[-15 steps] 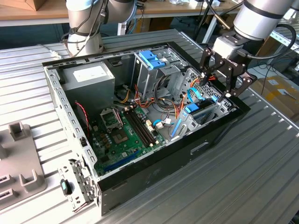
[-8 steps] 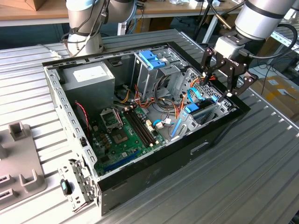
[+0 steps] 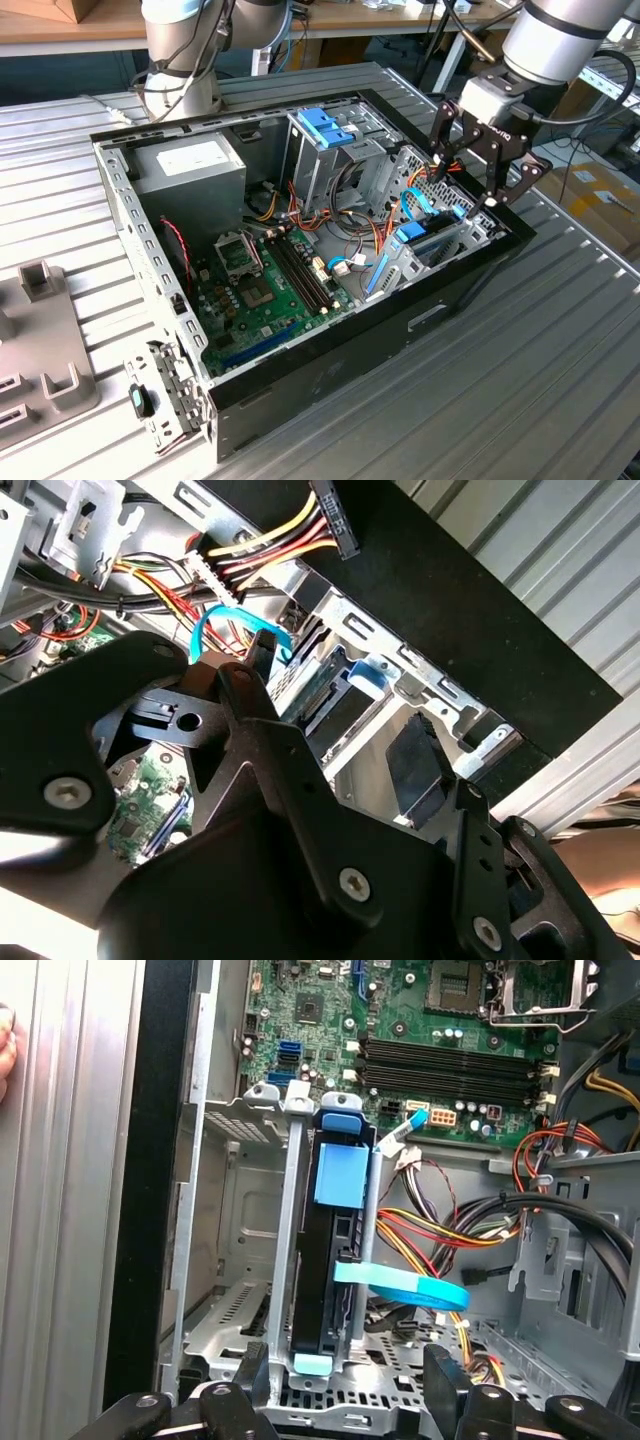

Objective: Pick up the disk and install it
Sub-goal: 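Insert the second disk wire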

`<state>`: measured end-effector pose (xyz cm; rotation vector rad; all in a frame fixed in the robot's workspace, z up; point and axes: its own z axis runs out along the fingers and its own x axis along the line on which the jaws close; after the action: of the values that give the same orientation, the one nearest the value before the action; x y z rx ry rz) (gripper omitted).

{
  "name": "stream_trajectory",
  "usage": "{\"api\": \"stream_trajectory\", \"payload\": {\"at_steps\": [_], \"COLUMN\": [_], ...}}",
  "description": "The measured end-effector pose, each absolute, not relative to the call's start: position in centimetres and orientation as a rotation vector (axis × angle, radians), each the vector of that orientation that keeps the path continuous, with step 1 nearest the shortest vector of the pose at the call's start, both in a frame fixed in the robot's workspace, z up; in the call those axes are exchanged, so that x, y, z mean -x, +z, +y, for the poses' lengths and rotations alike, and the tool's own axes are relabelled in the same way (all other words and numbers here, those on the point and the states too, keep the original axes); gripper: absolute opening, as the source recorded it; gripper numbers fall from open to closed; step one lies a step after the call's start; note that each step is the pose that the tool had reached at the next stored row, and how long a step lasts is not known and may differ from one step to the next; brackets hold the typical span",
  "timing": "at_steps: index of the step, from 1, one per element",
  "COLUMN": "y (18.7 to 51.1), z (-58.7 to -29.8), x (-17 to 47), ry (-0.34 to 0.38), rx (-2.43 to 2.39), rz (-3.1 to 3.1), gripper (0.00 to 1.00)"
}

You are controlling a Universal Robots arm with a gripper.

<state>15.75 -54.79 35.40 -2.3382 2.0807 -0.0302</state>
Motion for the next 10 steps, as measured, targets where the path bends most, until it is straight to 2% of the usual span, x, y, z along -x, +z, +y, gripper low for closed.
{"api": "stream_trajectory", "payload": {"at_steps": [10], "y": [35.40], "z": [-54.73], "x": [-16.07], "ry": [-0.030], "rx": [2.368], "rz": [2.047], "gripper": [0.71]}}
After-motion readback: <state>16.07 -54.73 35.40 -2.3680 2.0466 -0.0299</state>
